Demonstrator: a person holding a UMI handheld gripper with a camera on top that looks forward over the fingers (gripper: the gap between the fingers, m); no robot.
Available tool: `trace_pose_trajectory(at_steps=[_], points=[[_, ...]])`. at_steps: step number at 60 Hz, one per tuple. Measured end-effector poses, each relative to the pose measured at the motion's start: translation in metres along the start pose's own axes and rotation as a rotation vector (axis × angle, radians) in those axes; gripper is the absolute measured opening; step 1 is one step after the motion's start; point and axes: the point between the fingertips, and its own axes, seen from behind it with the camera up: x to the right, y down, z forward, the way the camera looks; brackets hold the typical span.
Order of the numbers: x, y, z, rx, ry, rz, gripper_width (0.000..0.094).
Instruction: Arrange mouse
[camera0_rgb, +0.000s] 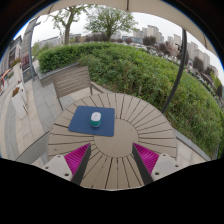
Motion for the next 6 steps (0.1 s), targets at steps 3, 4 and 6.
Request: trace_pose_trajectory(at_steps=[3,4,6], points=[[-0.0005,-0.0001,-0.0002,0.006,0.006,-0.004,0.0848],[-0.0016,0.0,-0.0001,0.005,0.004,-0.005,0.0847],[-0.0068,0.0002,0.003,0.002,-0.007,-0.004,0.0848]])
